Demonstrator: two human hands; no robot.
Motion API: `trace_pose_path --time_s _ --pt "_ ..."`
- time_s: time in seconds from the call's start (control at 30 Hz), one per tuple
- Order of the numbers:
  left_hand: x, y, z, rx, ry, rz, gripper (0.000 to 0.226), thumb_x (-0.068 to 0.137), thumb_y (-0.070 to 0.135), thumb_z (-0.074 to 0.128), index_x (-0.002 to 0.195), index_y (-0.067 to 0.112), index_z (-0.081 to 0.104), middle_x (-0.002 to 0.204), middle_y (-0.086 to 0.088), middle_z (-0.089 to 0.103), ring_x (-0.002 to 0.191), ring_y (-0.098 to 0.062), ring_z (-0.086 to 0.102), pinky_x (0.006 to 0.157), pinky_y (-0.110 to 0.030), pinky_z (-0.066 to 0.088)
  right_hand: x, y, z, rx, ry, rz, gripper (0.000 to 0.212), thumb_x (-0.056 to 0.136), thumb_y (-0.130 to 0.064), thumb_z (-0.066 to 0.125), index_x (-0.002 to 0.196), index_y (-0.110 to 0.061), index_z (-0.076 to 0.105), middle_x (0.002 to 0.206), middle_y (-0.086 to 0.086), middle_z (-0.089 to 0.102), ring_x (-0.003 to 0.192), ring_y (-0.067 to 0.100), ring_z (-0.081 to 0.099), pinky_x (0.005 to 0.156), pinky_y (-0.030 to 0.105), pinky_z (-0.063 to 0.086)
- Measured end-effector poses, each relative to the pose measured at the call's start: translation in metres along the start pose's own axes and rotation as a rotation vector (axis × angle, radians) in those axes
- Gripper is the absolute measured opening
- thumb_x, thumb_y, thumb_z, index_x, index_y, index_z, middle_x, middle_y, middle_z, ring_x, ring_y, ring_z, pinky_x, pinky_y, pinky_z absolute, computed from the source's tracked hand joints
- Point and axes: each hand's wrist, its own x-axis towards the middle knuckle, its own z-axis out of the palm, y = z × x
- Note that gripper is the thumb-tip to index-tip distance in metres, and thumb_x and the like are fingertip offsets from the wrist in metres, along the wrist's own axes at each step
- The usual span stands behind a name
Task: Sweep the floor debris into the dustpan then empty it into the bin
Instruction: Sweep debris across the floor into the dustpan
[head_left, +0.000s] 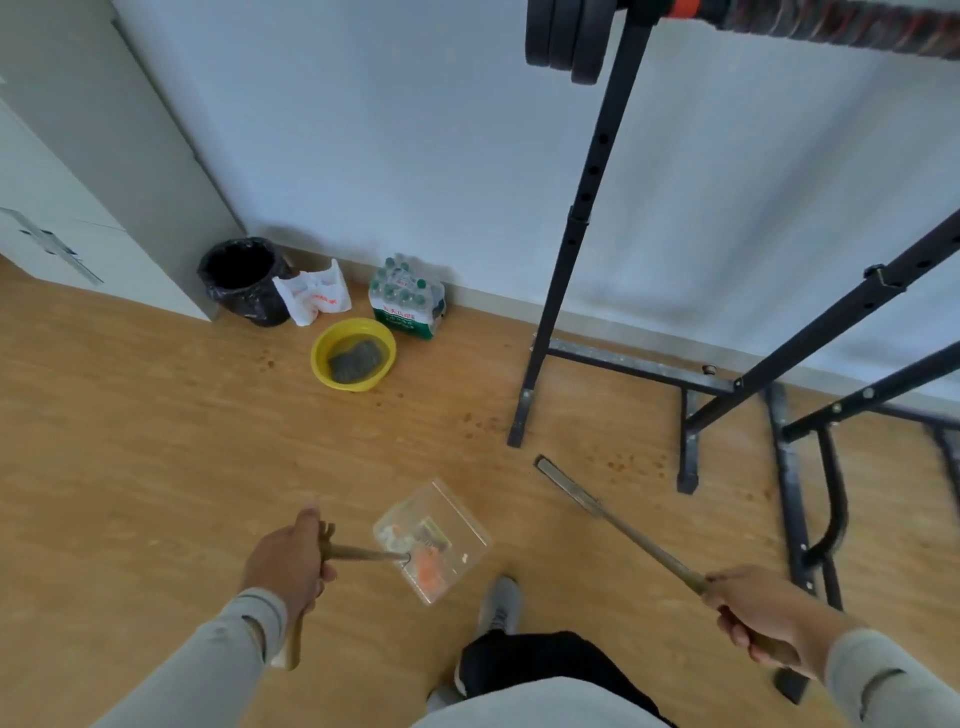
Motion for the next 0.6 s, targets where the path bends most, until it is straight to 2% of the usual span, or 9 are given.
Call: trace_pose_path --time_s 0.27,0.4,0.5,0.6 --pt "-0.045 -0.029 0.059 -0.064 -0.013 -0.009 0.066 0.103 0.063 0.038 0.09 0.006 0.07 0.056 -0.013 0.069 0.039 -0.023 0.05 0.045 -0.03 0.044 -0.013 0.008 -0.045 0.013 0.113 -0.043 0.013 0.095 -0.013 0.054 0.103 -0.006 0.062 0.058 0.01 0.052 0.041 0.017 0.039 0.041 0.022 0.031" --pt "-0.058 -0.024 0.099 -0.101 -0.013 -0.044 0.066 0.102 0.063 0.039 0.091 0.005 0.07 0.057 -0.013 0.069 0.038 -0.022 0.049 0.045 -0.03 0.043 0.017 -0.018 -0.07 0.024 0.163 -0.092 0.012 0.094 -0.011 0.053 0.096 -0.003 0.062 0.053 0.007 0.054 0.038 0.015 0.042 0.041 0.022 0.034" --pt "-0.066 -0.014 0.143 -0.157 0.0 -0.078 0.064 0.103 0.062 0.039 0.094 0.006 0.069 0.058 -0.013 0.068 0.037 -0.021 0.047 0.045 -0.03 0.041 0.055 -0.048 -0.09 -0.031 0.203 -0.177 0.017 0.096 -0.012 0.05 0.1 -0.001 0.063 0.053 0.008 0.053 0.039 0.016 0.04 0.041 0.023 0.034" --pt "-0.073 0.002 0.189 -0.209 0.036 -0.112 0.063 0.102 0.063 0.039 0.093 0.008 0.068 0.059 -0.013 0.069 0.039 -0.021 0.047 0.048 -0.032 0.042 0.091 -0.087 -0.109 -0.154 0.178 -0.257 0.019 0.099 -0.011 0.046 0.086 -0.005 0.059 0.053 0.009 0.051 0.041 0.018 0.039 0.045 0.027 0.035"
